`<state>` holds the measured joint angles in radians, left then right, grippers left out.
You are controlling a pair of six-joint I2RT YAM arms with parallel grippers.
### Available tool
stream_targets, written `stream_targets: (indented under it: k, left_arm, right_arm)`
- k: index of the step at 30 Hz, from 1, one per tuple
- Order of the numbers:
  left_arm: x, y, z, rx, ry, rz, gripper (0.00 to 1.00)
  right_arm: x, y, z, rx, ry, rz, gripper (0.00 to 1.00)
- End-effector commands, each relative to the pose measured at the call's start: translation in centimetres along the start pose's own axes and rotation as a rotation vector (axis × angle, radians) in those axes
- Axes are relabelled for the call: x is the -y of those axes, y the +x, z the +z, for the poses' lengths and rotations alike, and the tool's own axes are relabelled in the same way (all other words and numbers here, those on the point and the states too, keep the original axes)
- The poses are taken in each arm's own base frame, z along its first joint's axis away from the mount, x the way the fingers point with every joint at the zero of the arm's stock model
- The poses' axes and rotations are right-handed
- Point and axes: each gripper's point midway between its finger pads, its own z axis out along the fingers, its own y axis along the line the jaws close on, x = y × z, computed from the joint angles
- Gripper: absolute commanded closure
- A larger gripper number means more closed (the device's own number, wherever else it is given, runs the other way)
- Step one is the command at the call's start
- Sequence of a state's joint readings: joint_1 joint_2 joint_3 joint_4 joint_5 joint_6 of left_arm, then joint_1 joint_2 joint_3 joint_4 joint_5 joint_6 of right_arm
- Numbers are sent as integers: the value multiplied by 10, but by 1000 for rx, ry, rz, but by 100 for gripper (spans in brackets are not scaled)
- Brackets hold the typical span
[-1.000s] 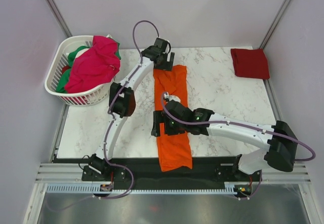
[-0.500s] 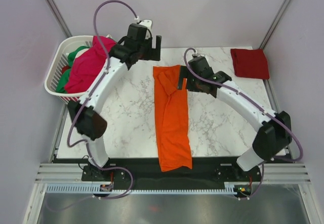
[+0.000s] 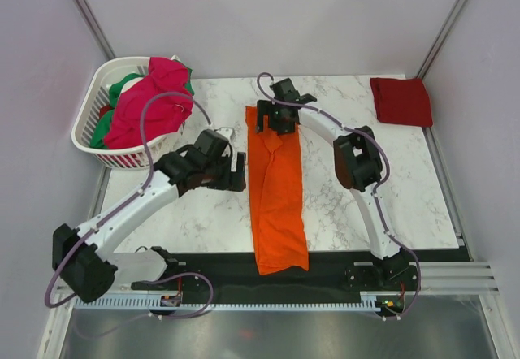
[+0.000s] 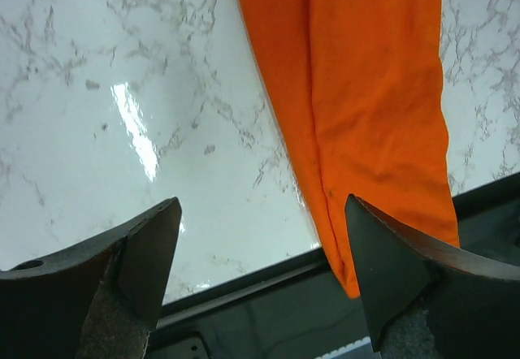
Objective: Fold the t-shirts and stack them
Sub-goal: Fold the tshirt
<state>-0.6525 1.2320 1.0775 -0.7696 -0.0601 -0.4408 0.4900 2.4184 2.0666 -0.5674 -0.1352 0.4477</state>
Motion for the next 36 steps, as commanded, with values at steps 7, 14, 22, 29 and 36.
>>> stream_targets:
  k: [7, 14, 22, 29, 36]
  left_arm:
    - [-6, 22, -23, 32, 17, -139, 12]
    - [1, 30, -7, -35, 6, -141, 15]
    - [6, 22, -1, -40, -16, -120, 16]
    - [17, 11, -8, -7, 9, -115, 17]
    - [32, 52, 0, -65, 20, -112, 28]
  right_arm:
    - [17, -70, 38, 141, -112, 69, 4]
    - [42, -113, 80, 290, -262, 241, 2]
    - [-61, -228, -44, 792, -660, 16, 2]
    - [-75, -283, -241, 1070, -478, -111, 2]
    - [0, -185, -310, 904, -101, -61, 2]
